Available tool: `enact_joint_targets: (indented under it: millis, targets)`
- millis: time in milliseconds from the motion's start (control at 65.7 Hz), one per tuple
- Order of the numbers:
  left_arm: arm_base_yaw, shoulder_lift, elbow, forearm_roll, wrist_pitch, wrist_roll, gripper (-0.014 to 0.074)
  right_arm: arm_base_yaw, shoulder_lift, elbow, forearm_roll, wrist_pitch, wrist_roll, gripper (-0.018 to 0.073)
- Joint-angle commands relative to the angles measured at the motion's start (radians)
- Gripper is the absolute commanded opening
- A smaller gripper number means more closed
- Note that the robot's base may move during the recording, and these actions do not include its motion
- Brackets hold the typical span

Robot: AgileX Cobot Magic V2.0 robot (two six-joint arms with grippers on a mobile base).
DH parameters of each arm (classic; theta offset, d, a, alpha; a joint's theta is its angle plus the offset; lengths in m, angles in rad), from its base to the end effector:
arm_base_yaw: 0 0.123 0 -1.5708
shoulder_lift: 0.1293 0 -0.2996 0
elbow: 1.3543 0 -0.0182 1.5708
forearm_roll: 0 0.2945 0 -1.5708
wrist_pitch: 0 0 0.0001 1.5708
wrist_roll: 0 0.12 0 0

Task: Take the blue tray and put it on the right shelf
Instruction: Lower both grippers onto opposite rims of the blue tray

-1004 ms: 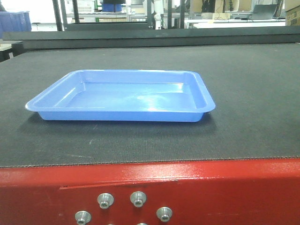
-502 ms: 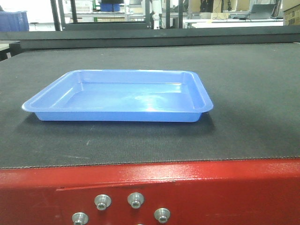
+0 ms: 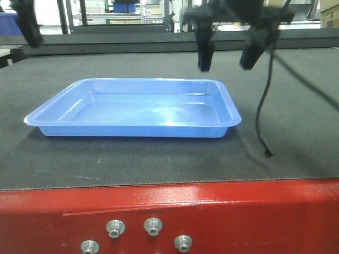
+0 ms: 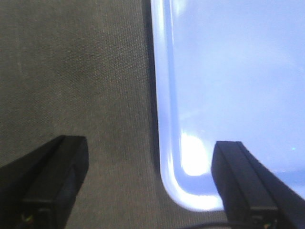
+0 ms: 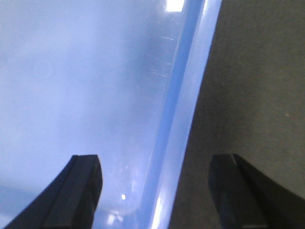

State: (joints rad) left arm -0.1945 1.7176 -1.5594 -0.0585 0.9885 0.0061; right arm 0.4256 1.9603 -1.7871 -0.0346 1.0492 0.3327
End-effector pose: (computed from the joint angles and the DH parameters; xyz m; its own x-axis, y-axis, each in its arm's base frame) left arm 0.4260 -0.0899 0.3040 -0.8606 0.1430 -0.4887 0.1941 0.9794 -0.0553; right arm 0.4515 0.2007 0.2672 -0.9094 -0.0717 -0.4098 -0.1252 0.9865 0.1051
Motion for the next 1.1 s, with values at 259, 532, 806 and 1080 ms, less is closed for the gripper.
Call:
enact_joint_targets:
  millis: [259,532,806,1080]
  targets:
    - [-0.007,0.153,-0.145,-0.045,-0.029,-0.025,0.0441,-0.029,0.032,-0.045,-0.021,-0.058,0.042,0.0569]
    - [-0.033,0.222,-0.149,-0.073,-0.052,-0.025,0.0441,-0.029,0.065,-0.044,-0.011,-0.084,0.042,0.0569]
    - [-0.045,0.273,-0.149,-0.060,-0.053,-0.025,0.0430,-0.028,0.107,-0.043,-0.007,-0.082,0.042,0.0567]
    - [-0.045,0.277,-0.149,-0.058,-0.070,-0.025,0.0175,-0.028,0.114,-0.043,-0.007,-0.077,0.042,0.0146]
